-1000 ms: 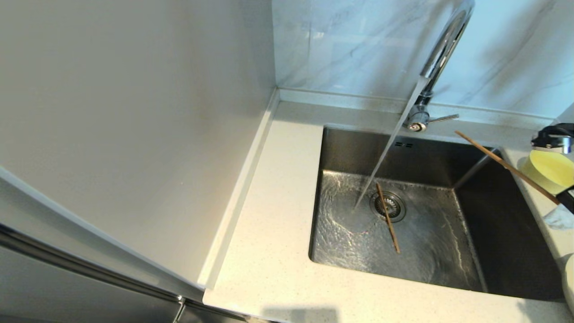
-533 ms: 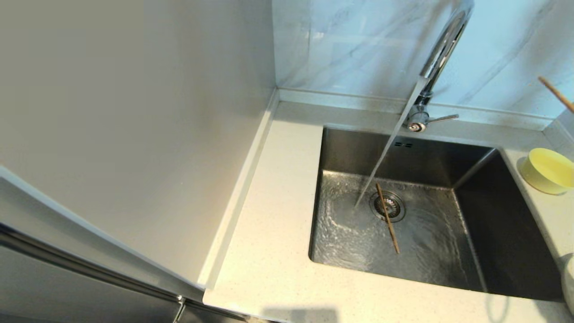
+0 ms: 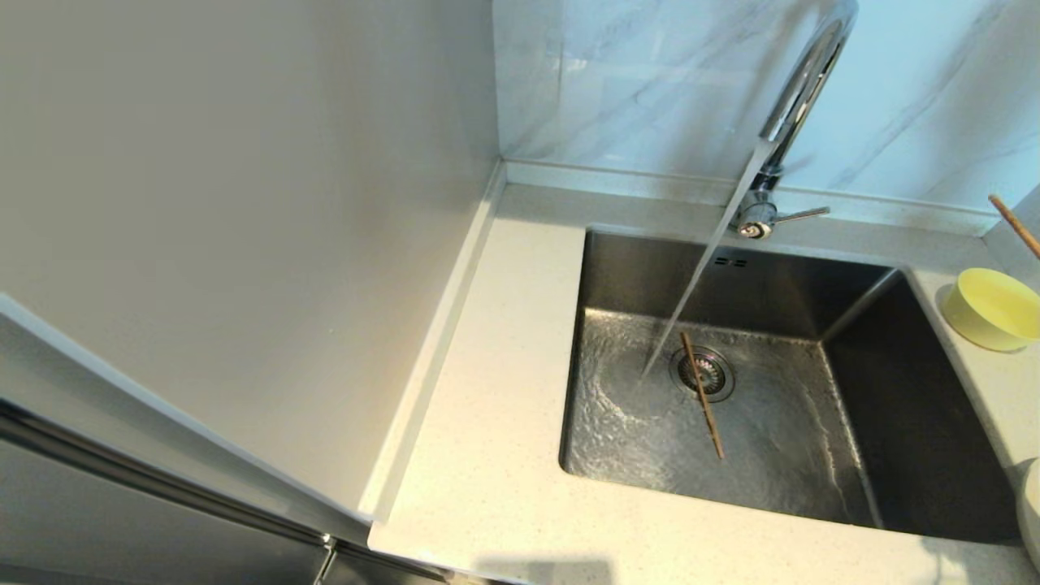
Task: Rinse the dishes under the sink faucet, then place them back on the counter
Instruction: Place the chopsticks on the table
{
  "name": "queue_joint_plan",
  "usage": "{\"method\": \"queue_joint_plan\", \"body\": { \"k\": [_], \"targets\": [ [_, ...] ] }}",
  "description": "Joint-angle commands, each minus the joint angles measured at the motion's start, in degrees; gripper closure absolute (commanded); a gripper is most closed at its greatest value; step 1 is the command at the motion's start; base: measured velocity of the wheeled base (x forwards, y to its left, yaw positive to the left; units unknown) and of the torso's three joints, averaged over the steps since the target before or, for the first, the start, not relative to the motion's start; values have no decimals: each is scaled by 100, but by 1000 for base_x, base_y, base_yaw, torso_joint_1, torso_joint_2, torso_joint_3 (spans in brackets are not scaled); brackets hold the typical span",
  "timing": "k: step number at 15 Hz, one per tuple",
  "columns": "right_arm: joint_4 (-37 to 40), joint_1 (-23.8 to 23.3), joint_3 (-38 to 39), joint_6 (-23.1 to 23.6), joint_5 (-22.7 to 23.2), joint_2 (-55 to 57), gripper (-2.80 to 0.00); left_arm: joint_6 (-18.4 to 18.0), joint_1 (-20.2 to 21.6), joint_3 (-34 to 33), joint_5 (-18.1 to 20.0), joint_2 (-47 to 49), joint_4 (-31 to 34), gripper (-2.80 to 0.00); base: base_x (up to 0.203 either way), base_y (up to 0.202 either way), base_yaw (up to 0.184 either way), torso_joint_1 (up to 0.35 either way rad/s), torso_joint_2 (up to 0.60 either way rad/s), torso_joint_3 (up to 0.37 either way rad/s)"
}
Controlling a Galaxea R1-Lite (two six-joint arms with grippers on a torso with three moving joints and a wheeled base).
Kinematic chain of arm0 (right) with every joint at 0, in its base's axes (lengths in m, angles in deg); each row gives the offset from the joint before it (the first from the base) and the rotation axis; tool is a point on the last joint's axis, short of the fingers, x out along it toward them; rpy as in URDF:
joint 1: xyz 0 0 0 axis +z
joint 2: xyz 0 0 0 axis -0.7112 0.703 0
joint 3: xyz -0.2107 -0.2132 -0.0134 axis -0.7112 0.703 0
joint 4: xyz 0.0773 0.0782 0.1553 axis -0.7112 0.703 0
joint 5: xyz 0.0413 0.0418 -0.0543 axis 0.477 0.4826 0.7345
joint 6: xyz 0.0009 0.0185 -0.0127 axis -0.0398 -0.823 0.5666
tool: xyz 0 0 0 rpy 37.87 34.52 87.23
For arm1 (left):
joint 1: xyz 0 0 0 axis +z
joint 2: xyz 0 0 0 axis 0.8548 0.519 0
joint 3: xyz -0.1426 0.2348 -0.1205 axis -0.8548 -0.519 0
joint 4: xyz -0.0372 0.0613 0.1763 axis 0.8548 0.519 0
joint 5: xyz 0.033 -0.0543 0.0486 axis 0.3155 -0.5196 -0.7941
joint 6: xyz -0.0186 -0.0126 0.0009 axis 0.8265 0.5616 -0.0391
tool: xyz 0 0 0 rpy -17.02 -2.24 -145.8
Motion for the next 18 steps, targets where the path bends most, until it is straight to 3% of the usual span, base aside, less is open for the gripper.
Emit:
{"method": "queue_joint_plan", "body": {
  "k": [1,4,6,16,18],
  "targets": [
    [-127,16,-1,12,8,193,0,-1,0,0,2,0,1,0,0,0,0,0,0,0],
    [-207,282,48,-130,17,431,0,-1,0,0,2,0,1,0,0,0,0,0,0,0],
    [-204,510,75,-543,73,411,0,-1,0,0,2,0,1,0,0,0,0,0,0,0],
    [-259,565,-3,-747,220,915,0,-1,0,0,-1,0,1,0,0,0,0,0,0,0],
    [-709,287,-39,-792,180,1291,0,-1,0,0,1,0,1,0,0,0,0,0,0,0]
  ]
}}
